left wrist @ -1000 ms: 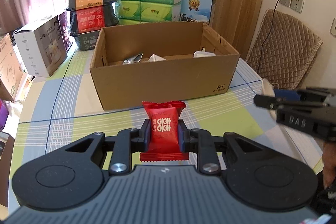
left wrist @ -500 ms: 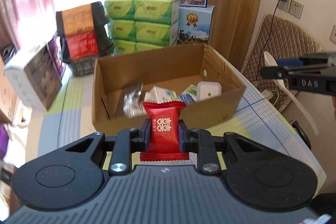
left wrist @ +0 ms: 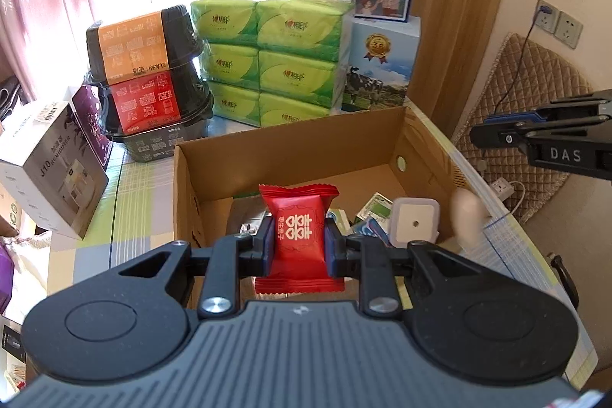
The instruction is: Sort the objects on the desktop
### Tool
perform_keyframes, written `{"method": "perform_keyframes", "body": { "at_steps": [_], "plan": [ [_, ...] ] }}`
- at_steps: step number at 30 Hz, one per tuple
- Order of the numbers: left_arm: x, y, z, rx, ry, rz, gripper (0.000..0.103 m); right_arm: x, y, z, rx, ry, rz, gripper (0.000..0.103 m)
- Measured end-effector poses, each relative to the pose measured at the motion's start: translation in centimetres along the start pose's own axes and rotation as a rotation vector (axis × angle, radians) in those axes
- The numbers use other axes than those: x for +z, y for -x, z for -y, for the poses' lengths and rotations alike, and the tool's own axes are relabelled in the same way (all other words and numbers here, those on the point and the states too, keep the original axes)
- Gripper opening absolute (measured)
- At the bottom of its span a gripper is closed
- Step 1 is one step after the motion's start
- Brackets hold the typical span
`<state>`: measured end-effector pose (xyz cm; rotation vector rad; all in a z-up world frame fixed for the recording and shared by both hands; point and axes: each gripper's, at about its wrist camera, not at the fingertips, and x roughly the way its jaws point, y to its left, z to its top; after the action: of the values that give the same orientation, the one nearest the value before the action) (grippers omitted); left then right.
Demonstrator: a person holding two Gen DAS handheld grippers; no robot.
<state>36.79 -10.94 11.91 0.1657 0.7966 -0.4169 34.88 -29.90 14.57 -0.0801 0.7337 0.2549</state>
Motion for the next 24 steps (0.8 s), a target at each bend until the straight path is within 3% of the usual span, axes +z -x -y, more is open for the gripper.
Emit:
{"method": "perform_keyframes", "body": {
  "at_steps": [7,15,21,24],
  "plan": [
    [-0.5,-2.3,-1.0,-0.020,0.035,-0.016,0.021,-0.9,-2.1,1.3,0.017,-0.034,-0.012,0.008],
    [-3.0,-2.4,-0.8,-0.045,0.073,-0.018,0.021,-5.2,-0.2,2.2,0.046,-0.054,-0.017,0.008],
    [-4.8,-1.0,0.1,-0.049,0.080,-0.004,0.021,-9.2,1.3,4.3,0.018,-0.124,-0.033,0.009],
    [-5.7,-0.4,0.7,-0.051,0.080,0.005,0.021,-11.5,1.3,5.4,-0.003,-0.167,-0.056,0.015]
  ]
}}
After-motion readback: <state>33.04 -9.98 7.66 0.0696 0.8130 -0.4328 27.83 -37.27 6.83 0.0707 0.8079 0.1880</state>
